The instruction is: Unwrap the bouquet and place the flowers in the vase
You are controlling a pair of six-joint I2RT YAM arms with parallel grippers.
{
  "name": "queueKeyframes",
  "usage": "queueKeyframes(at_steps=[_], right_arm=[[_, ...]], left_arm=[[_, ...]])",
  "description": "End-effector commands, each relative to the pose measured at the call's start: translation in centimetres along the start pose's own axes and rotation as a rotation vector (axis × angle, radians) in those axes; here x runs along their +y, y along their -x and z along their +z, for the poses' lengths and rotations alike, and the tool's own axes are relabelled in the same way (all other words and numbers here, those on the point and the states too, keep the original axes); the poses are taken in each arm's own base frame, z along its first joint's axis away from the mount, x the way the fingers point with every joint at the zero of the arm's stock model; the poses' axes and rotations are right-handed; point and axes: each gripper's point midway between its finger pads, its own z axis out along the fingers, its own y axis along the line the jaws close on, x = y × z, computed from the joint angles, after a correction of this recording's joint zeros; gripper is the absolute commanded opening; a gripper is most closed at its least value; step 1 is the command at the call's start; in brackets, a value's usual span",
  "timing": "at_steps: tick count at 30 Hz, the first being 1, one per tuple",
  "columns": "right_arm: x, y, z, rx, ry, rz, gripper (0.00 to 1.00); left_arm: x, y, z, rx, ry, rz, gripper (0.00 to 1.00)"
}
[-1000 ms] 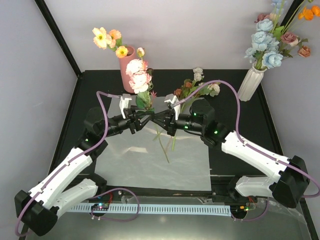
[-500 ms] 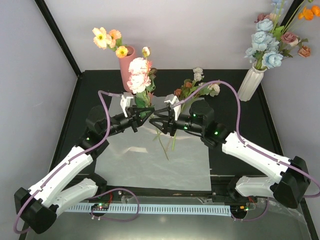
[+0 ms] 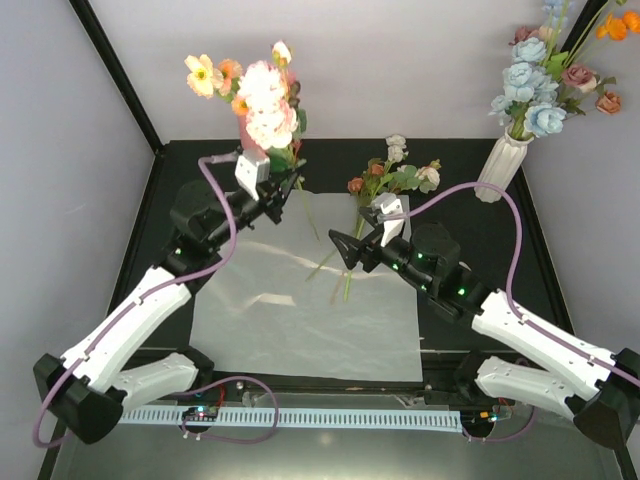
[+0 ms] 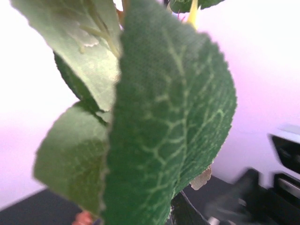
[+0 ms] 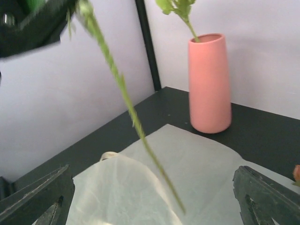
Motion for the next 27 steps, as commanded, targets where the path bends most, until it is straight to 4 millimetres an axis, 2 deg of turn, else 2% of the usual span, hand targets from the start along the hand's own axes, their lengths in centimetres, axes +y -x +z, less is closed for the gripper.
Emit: queueKeyframes(at_steps=[1,6,8,12,15,24,27], right_arm=[[-1.9,0.2,-0.6,-0.028,-0.109,-0.034,0.94],[-2.2,-0.2,-0.4,-0.016,-0.119,-0.046,0.94],[-2.4,-0.2,-0.5,-0.014,-0.13,-0.049,0.93],[-2.8,-0.4,-0.9,-0.014,-0.143,-0.042,0.94],[-3.0,-0.4,-1.2,-0.022,-0.147,-0.037,0.93],[-3.1,-0.2,-1.6,-0.035,-0.149,-0.031,0.94],[-3.0,-0.2,-1.6,-0.036,-0.145,-0.031,0.94]], left_arm=[[4.5,5.2,1.8,-0.103,0.224,0.21,0.02],[7.4,8.8,3.8,-0.202,0.358,0.33,0.02],[9.2,9.8,4.7,-0.209,0.418,0.351,0.02],[12.9,13.0,5.6,-0.225,0.506,0.345,0.01],[15.2,15.4,5.5,-0.245,0.562,0.372,0.02],[21.4,19.9,3.9,-0.273,0.705,0.486,0.02],[22.9,21.5,3.6,-0.299,0.718,0.499,0.02]])
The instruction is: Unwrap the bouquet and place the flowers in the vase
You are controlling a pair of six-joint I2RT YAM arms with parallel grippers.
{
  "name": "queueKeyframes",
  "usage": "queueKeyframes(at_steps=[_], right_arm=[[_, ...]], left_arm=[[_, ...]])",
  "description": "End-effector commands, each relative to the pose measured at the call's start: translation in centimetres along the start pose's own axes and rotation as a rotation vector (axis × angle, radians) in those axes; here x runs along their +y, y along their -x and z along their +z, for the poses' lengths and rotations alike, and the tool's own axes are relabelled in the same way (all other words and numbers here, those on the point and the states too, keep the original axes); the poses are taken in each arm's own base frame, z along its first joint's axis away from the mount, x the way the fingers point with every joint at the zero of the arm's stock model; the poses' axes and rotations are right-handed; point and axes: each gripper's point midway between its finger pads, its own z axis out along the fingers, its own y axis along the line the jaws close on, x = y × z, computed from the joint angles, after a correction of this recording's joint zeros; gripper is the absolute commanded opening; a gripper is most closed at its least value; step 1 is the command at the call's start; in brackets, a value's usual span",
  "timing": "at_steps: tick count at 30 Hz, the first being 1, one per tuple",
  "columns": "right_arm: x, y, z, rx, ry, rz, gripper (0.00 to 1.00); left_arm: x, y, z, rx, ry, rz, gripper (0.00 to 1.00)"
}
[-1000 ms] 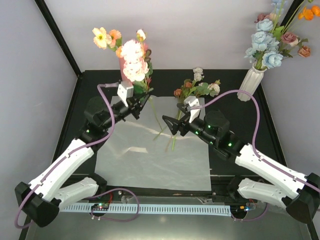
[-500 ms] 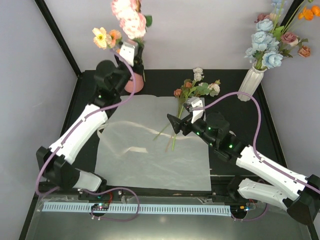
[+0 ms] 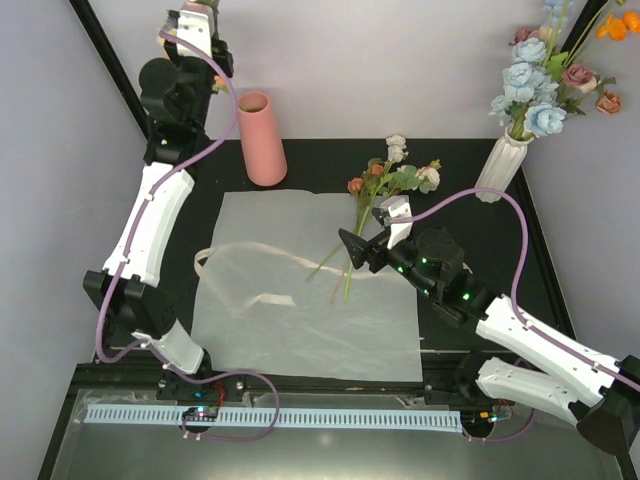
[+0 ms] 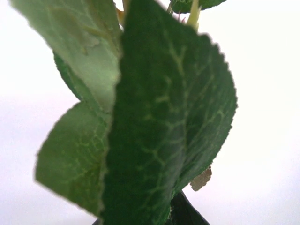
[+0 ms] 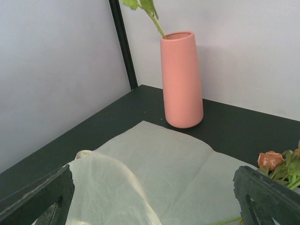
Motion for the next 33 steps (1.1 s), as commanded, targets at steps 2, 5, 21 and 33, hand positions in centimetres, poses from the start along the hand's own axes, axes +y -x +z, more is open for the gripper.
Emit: queueKeyframes(at_steps=[2,5,21,33], right_arm=[[-0.5,0.6,-0.3,-0.029,-0.019,0.0,0.94],[-0.6,0.5,-0.2,-0.026,-0.026,-0.003,0.94],[-1.0,0.0,0.2,-0.005,-0.048,-0.009,0.94],[-1.2,-0.3,0.4,0.006,-0.056,-0.008,0.94]], left_arm=[[2.8,1.6,2.1,-0.039,0.032,0.036,0.01],[2.5,1.9,2.9,-0.041,-0.002,-0.004,0.01],[-1.0,-5.1,4.6,0.064,-0.152,-0.168,0.02],[-2.3,-13.3,4.9,0.194,-0.167,-0.235,0.02]])
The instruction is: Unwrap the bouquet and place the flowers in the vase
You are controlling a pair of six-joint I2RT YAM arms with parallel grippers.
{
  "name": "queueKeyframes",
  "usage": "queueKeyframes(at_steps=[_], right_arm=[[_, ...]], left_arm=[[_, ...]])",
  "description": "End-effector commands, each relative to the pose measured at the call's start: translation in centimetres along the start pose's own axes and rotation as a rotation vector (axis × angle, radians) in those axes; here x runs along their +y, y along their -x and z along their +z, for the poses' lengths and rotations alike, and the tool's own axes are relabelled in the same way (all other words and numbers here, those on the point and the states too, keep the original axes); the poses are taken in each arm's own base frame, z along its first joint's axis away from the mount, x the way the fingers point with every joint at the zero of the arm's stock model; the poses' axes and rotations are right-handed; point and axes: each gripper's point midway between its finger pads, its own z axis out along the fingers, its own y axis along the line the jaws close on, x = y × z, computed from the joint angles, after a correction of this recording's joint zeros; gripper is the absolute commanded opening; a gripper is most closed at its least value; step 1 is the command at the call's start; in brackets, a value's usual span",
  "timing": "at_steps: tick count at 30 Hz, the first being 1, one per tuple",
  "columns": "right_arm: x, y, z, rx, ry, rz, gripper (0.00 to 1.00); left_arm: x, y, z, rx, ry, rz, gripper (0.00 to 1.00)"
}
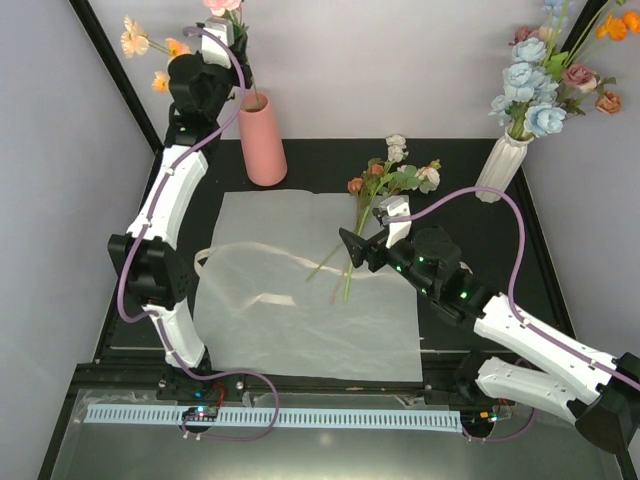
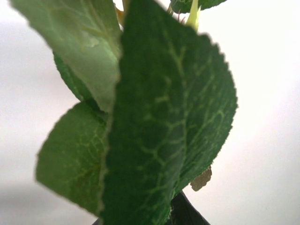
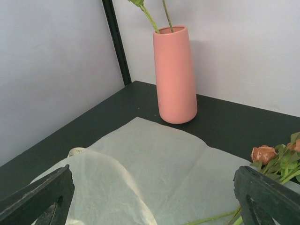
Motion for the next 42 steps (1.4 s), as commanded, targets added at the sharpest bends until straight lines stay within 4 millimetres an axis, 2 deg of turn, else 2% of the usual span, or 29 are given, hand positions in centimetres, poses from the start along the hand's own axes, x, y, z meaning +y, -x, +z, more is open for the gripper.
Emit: queueKeyframes(at_steps=[1,6,11,13,15,19,21,23,27,28,30,37,42], right_arm=[[-0.6,0.3,0.0,-0.01,-0.027,-0.006,0.94],[-0.7,0.1,0.1,-0.005,-0.033,-0.006,0.94],[-0.6,0.1,0.2,-0.004,-0.031,-0.006,0.94],[-0.7,0.0,0.2,-0.002,-0.032,-0.006,0.94],[-0.6,0.1,0.2,-0.003,-0.031,-0.005,0.94],[-0.6,0.1,0.3,-0.001,-0.03,-0.004,0.94],[-0.6,0.1,0.3,0.0,-0.03,-0.002,0.94],[-0.5,0.2,0.2,-0.002,-0.027,0.0,0.94],[-0.4,0.3,0.3,0.002,-0.024,0.002,0.94],[-0.4,0.3,0.3,0.003,-0.024,0.004,0.94],[-0.5,0.4,0.3,0.005,-0.026,0.005,0.94],[-1.4,0.5,0.7,0.017,-0.085,0.032,0.94],[-3.6,-0.1,1.0,0.037,-0.216,0.08,0.97]], left_arm=[[0.4,-3.6,1.2,0.04,-0.002,-0.03,0.02],[1.5,-7.2,2.2,0.103,0.028,-0.07,0.09],[2.1,-9.3,2.7,0.156,0.045,-0.086,0.11],[2.2,-9.9,2.8,0.174,0.05,-0.096,0.15],[2.3,-10.5,2.9,0.192,0.053,-0.105,0.26],[2.3,-10.8,3.0,0.222,0.057,-0.134,0.7],[2.3,-10.7,2.8,0.237,0.061,-0.153,0.8],[2.2,-10.8,2.5,0.256,0.062,-0.174,0.85],[2.0,-10.4,1.6,0.296,0.075,-0.229,0.92],[2.0,-10.1,1.2,0.304,0.081,-0.243,0.98],[1.9,-9.3,0.5,0.325,0.096,-0.276,0.99],[0.1,-4.5,-1.8,0.311,0.032,-0.314,0.99],[-1.6,-1.3,-4.2,0.313,-0.03,-0.325,0.99]])
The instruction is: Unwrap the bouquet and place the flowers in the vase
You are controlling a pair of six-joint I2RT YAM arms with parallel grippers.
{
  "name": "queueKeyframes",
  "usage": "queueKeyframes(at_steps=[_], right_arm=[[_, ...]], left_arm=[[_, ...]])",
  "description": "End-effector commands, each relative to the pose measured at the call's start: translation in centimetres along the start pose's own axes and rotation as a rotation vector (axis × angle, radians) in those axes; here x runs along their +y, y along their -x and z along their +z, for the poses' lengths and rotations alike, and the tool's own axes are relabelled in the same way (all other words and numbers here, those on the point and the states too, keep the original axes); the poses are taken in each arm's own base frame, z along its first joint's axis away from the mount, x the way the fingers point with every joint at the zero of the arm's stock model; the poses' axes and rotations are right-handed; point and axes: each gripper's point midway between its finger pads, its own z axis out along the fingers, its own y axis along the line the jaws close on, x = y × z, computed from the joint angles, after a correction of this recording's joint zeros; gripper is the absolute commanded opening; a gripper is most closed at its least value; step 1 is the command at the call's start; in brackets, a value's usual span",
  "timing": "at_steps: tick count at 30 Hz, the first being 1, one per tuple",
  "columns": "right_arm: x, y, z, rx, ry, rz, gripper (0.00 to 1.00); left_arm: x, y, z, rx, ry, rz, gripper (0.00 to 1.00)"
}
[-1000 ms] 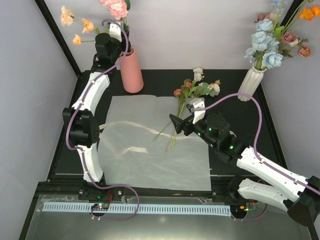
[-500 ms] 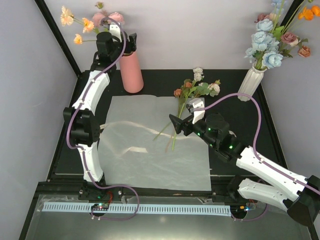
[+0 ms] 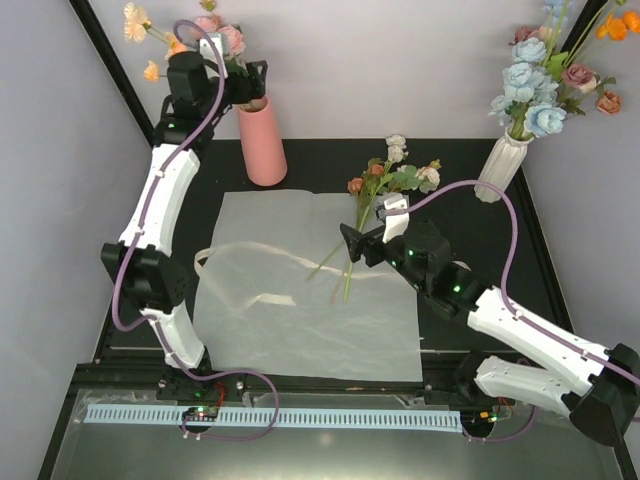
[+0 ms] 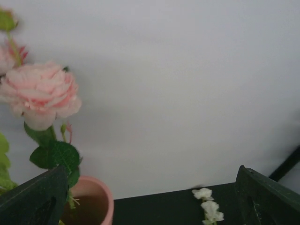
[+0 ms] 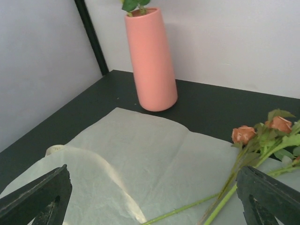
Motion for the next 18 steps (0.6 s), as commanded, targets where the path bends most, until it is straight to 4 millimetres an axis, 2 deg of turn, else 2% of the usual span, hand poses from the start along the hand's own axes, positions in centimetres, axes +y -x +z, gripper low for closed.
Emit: queueKeyframes(at_steps=[1,4,9,13,18], right_arm=[[-2.7,0.8,0.2,-0.012,-0.158,0.067,0.98],[-3.8,0.3,0.6,0.013,-0.22,0.112,0.98],[-5.8,-1.7,2.2,0.117,-0.326,0.182,0.98],[-7.1,-3.8,3.8,0.239,-0.379,0.226,0.98],[-7.3,-5.2,5.7,0.32,-0.366,0.265,0.97]], left_arm=[[-4.0,4.2,-5.2,-0.029,-0.109,-0.003,0.99],[-5.2,2.9,-7.3,0.039,-0.118,0.014,0.99],[-5.9,-3.3,-11.1,0.183,-0.121,0.004,0.99],[-5.3,-8.1,-14.5,0.269,-0.094,0.006,0.99],[-4.7,-13.3,-18.5,0.36,-0.078,0.001,0.99]])
